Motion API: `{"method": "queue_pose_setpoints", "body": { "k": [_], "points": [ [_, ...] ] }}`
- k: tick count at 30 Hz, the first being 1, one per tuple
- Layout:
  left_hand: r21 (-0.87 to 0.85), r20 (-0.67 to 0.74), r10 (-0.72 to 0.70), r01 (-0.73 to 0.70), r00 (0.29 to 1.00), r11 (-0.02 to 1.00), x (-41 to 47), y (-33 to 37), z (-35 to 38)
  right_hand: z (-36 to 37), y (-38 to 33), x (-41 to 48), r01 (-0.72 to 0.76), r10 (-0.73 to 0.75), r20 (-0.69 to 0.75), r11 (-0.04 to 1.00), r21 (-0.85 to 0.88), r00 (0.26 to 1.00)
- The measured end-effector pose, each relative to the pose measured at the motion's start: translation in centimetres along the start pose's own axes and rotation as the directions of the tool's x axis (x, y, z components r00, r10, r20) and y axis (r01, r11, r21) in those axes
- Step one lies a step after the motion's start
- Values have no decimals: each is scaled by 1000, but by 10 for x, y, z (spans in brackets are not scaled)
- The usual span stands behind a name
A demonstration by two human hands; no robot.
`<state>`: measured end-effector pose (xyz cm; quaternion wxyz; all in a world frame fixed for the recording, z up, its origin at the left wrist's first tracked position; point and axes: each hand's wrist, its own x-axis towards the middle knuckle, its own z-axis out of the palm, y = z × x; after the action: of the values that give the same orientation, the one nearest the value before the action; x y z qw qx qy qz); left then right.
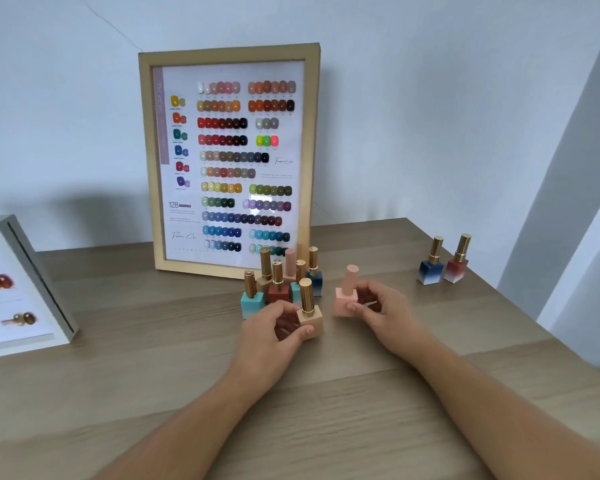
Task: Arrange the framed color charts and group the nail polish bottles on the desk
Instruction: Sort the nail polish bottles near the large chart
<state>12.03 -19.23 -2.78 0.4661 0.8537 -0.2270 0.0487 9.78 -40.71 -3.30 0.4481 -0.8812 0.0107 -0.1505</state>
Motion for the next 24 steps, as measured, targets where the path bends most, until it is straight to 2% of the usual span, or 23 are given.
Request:
{"method": "queue_pose_setpoints", "body": {
  "k": [7,11,15,24],
  "points": [
    [-96,100,81,-72,992,993,26,43,67,-77,44,-25,-129,114,-194,989,-68,974],
    [-98,129,109,-97,986,990,53,66,113,-116,69,-32,-198,153,-365,976,-90,918],
    [-154,112,138,-120,984,981,77,82,154,-139,90,-24,-252,192,-459,965,-73,867],
    [-89,132,176,-165,976,982,103,91,190,-146,102,-8,-236,174,-439,967,-91,882]
  ]
}}
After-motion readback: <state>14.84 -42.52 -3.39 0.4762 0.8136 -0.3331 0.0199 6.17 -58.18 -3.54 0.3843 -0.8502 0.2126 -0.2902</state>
